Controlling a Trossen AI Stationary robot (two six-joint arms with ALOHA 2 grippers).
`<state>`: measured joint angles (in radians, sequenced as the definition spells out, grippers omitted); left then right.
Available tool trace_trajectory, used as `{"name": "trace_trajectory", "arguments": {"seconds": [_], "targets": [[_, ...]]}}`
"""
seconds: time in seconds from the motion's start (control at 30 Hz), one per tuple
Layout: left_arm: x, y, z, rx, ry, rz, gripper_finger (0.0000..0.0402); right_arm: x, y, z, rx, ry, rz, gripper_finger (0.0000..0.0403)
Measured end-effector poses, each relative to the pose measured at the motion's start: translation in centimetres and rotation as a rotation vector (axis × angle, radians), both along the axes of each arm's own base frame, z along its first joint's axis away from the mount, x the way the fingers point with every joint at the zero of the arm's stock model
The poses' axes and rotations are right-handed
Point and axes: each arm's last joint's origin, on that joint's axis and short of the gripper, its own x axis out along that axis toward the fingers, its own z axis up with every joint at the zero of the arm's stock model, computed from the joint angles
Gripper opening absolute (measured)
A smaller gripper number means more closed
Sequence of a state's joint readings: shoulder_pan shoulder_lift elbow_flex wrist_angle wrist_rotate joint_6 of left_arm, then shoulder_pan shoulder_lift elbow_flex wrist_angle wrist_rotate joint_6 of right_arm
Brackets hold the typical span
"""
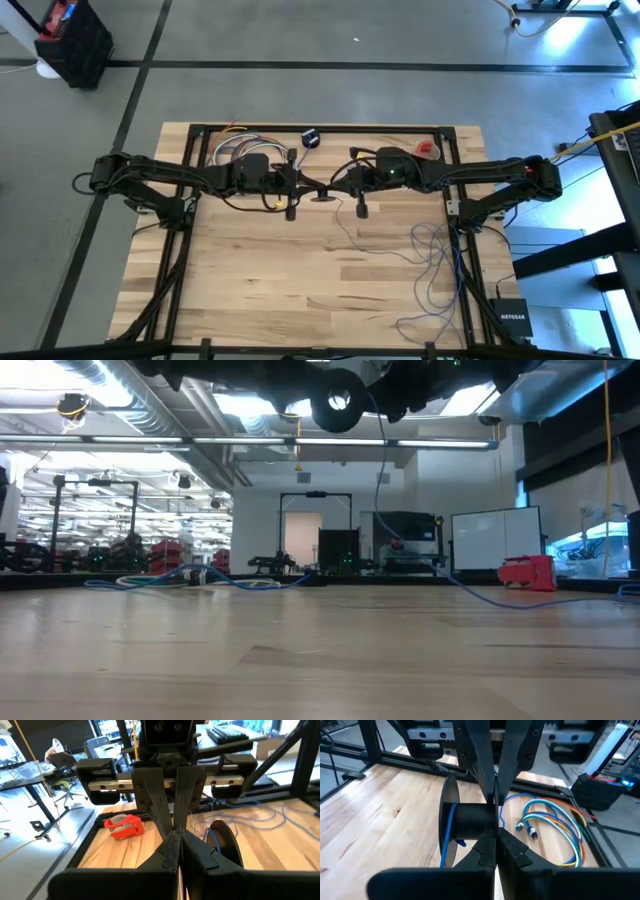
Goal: Coil cords
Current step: Coil the blue wire onto the black spool
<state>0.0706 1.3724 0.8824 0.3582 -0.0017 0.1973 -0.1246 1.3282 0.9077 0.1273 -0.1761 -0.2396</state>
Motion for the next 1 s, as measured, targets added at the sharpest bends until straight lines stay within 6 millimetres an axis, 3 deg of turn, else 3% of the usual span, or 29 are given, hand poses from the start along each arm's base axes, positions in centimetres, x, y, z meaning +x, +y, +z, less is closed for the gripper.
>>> {"name": "trace_trajectory", "arguments": {"seconds": [0.13, 0.4, 0.6, 0.8, 1.0], "targets": [[0.0, 0.0, 0.1, -0.005, -0.005, -0.002, 0.0028, -1.0, 0.1, 1.2, -0.020, -0.023, -0.039, 0.0003], [-0.2, 0.5, -0.6, -0.040, 0.063, 0.038, 0.0124, -4.0, 0.0, 4.0, -0.088, -0.085, -0.173, 0.0002], [0.2, 1.6, -1.3, -0.098, 0.071, 0.094, 0.0144, -6.4, -0.1, 6.1, -0.143, -0.170, -0.302, 0.0002], [2.4, 1.7, -3.3, -0.175, 0.058, 0.077, 0.0138, -6.7, -0.1, 4.5, -0.164, -0.300, -0.319, 0.0001], [4.7, 1.1, -2.7, -0.268, 0.053, 0.071, 0.0133, -7.0, 0.0, 2.6, -0.159, -0.451, -0.319, 0.0001]]}}
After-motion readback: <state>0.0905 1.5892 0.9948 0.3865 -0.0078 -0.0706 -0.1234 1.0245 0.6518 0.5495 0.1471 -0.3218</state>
